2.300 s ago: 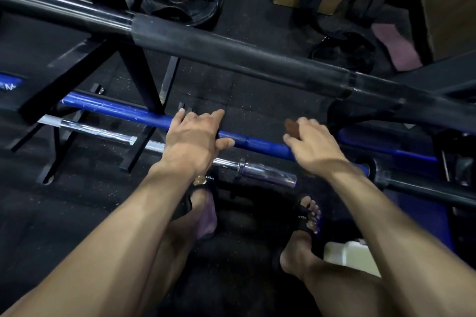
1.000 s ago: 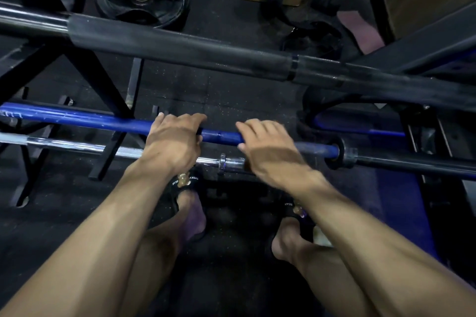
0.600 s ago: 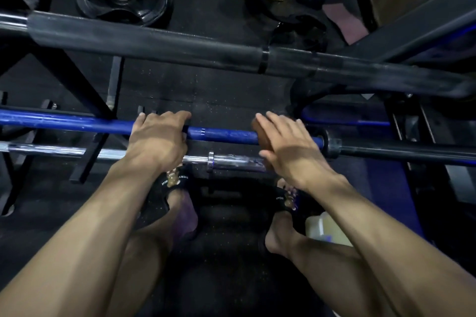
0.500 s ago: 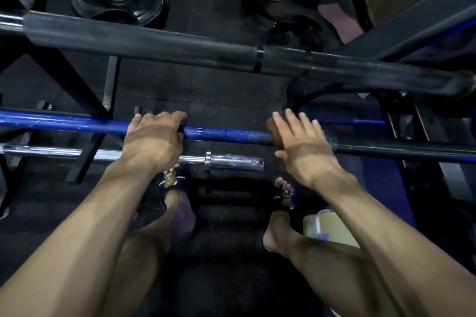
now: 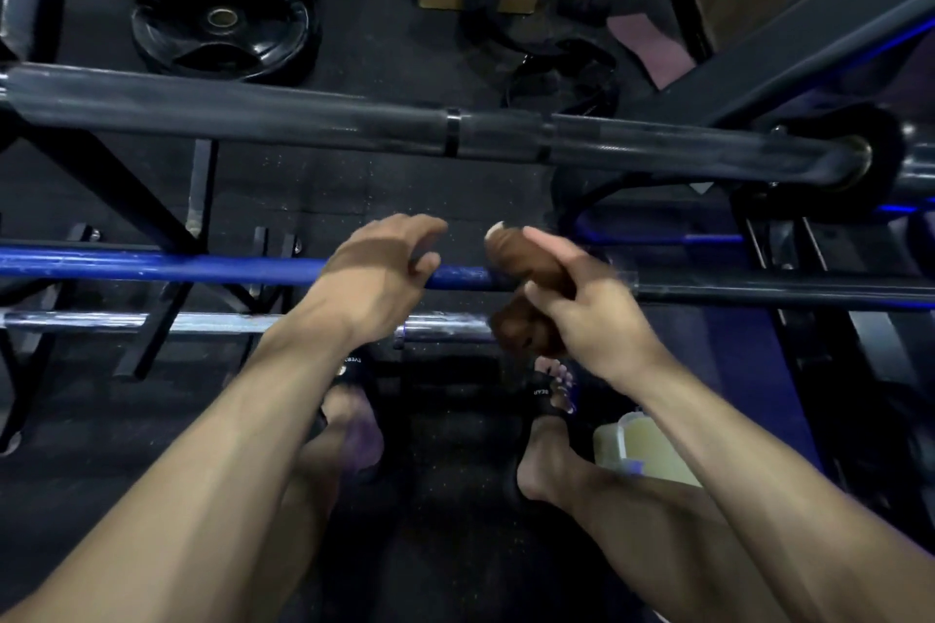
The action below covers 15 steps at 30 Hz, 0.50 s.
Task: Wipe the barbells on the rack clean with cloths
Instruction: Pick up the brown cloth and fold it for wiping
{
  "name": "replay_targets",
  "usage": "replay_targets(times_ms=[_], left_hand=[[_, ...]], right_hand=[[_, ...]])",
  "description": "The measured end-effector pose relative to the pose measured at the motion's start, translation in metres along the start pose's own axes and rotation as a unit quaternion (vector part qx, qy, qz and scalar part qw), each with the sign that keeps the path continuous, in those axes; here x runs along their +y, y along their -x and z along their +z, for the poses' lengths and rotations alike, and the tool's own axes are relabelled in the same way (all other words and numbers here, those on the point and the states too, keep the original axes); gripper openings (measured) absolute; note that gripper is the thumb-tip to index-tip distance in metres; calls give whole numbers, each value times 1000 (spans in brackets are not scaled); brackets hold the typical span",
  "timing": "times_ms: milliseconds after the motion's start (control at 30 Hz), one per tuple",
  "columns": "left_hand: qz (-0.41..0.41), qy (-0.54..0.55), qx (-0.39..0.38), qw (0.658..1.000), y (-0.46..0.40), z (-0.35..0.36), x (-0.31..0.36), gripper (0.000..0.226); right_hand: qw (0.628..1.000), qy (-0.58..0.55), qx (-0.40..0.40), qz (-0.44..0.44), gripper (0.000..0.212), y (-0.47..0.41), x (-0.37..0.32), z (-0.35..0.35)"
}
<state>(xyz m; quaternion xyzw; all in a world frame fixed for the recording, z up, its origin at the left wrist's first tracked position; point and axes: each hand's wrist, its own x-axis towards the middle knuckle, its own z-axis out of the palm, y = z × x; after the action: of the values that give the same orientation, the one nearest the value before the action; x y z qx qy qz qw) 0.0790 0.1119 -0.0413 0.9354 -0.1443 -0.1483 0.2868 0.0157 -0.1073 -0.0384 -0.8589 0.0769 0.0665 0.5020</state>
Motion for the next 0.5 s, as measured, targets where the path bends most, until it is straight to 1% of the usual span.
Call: replay_targets(times_ms=[33,67,100,167,200,233,267,300,333,367,433,500], left_hand=[[7,24,13,1000,-1,1,7,40],[13,41,20,999,-2,2,13,40],[18,44,22,999,-3,3,18,39],[20,21,13,999,-4,8,22,39],[18,7,7,1000,-4,12,23,39],[17,-6,1,1000,-4,15,24,38],[17,-16,-7,1000,-5,19,25,37],[17,-24,-17,999,-5,22,26,37],[19,-30,-29,999,-5,25,27,36],[22,-34,-40,998,-5,27,29,34],[25,-44,-57,997,-5,30,30,33],[22,-50,-61,997,-6,31,30,35]], right_hand=[[1000,-19,-15,-2,52,4,1,2],[997,-57,-38,20,52,7,4,3],[989,-123,-61,61,48,11,3,5],[952,-243,-91,162,30,20,7,8],[930,-282,-87,219,22,22,10,8],[901,-323,-73,282,20,23,13,6],[863,-367,-57,343,23,24,18,2],[817,-420,-41,393,28,24,23,-4],[785,-452,-24,423,31,25,27,-10],[766,-471,0,437,32,25,32,-15],[754,-488,52,437,35,25,40,-16],[743,-528,95,400,36,22,43,-13]])
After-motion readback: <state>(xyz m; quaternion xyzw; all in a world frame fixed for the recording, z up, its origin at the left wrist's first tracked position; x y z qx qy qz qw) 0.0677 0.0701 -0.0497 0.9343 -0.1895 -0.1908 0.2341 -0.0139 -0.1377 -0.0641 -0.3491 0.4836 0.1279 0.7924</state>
